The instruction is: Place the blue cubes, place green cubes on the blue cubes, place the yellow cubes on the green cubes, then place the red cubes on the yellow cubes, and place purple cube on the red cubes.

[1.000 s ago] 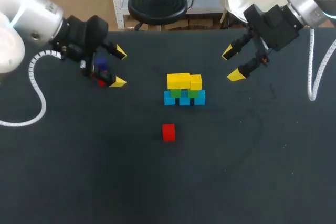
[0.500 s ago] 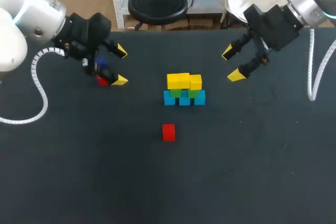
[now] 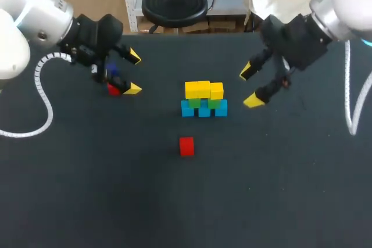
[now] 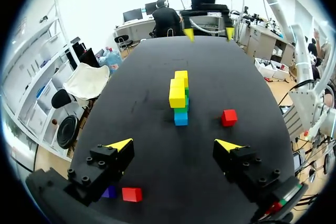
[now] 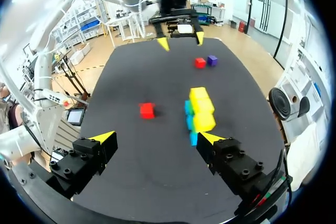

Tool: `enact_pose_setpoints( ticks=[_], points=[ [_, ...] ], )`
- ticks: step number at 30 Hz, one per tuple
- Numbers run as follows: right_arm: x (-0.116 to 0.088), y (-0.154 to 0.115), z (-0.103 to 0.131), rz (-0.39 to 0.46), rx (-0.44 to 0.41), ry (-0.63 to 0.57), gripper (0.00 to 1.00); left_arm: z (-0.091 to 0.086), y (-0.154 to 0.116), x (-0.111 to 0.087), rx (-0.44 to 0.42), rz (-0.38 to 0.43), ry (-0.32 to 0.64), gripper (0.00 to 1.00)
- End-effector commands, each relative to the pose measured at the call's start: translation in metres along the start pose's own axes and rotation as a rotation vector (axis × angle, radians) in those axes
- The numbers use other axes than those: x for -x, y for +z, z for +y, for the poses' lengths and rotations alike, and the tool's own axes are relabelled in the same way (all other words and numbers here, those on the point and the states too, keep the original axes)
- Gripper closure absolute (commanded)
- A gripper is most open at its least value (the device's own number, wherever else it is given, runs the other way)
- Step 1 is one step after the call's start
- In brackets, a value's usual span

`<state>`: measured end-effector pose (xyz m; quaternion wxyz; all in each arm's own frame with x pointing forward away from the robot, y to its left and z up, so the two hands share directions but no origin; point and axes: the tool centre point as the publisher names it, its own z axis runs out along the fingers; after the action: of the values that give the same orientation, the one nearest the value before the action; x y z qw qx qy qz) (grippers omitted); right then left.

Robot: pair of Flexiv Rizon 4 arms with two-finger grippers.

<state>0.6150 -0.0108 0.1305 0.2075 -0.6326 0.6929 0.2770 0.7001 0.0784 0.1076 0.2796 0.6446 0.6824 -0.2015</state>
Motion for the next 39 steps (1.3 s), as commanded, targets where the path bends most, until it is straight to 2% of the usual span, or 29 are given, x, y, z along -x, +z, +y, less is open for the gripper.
enact_pose_setpoints(
  ticks=[1,3,12,30,39],
  points=[
    [0.005,0.007,0.043,0.002,-0.153,-0.011,0.00,0.000,0.000,0.000,0.001,0.001,0.001,0.00],
    [0.006,0.014,0.049,-0.026,-0.136,-0.004,0.00,0.000,0.000,0.000,0.001,0.001,0.001,0.00],
    [0.015,0.039,0.078,-0.034,-0.071,0.000,0.00,0.000,0.000,0.000,0.001,0.001,0.001,0.00],
    [0.016,0.043,0.081,-0.040,-0.056,-0.010,0.00,0.000,0.000,0.000,0.001,0.001,0.001,0.00],
    [0.021,0.055,0.125,-0.061,-0.019,-0.020,0.00,0.000,0.000,0.000,0.001,0.001,0.001,0.00]
  ],
)
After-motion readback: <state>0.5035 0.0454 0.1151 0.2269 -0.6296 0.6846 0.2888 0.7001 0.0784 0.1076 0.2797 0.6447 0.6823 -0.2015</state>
